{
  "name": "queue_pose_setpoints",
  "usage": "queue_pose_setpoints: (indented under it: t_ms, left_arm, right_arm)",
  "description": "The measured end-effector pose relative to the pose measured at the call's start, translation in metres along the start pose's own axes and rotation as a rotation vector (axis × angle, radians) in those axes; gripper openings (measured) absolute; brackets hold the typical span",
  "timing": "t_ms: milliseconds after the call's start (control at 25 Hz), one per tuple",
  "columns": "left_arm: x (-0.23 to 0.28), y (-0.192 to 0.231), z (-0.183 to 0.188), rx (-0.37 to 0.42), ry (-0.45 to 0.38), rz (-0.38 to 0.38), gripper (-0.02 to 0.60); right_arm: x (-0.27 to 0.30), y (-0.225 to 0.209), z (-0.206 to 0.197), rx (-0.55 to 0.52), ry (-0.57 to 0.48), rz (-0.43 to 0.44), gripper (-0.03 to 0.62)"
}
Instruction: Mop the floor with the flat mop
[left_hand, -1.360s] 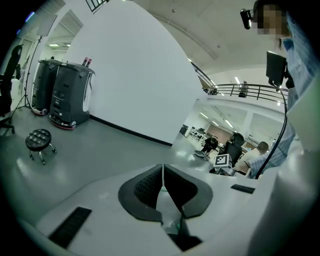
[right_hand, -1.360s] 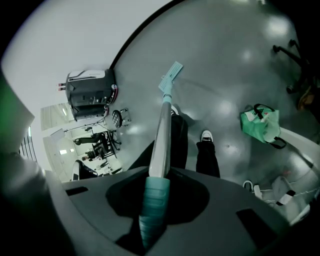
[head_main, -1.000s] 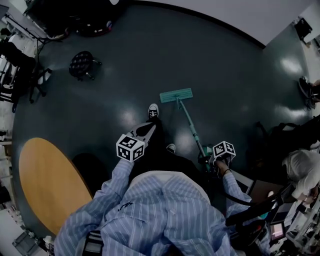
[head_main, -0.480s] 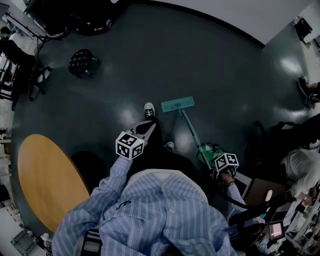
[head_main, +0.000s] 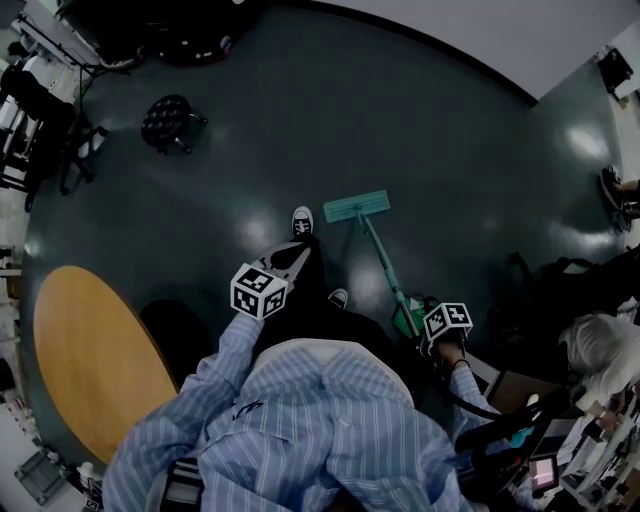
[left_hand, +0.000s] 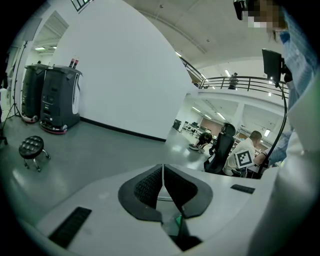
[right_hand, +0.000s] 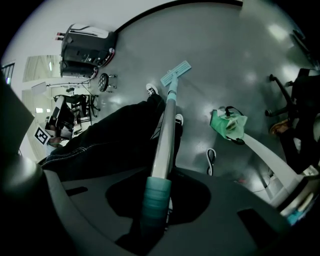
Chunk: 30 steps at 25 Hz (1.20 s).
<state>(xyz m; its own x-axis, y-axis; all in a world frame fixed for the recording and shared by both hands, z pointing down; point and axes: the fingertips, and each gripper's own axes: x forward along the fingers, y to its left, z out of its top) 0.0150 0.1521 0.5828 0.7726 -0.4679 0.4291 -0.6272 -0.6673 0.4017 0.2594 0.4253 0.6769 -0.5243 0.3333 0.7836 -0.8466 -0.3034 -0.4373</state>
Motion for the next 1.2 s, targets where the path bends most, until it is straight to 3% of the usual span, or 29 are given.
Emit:
queue_pose_setpoints:
  t_ms: [360, 760, 1040, 1200]
  left_arm:
    - [0.015, 0.041, 0.025, -0.029, 0.016, 0.016, 0.014]
    - [0.052, 0.107, 0.077, -0.05, 0.019, 0.037, 0.014]
    - [0.06, 0.192, 0.135, -0.09, 0.004, 0.069, 0.014]
    - [0.063, 0.229, 0.143, -0.119, 0.002, 0.094, 0.014]
  right_arm:
    - [-0.018, 0.031, 0.073, -0.027, -0.001, -0.009, 0.076]
    - [-0.05, 0.078, 0.19, -0.06, 0.006, -0.012, 0.076]
    - [-0.08, 0.15, 0.302, -0.055, 0.004, -0.017, 0.077]
    - [-0.082, 0.178, 0.365, -0.075, 0.004, -0.031, 0.076]
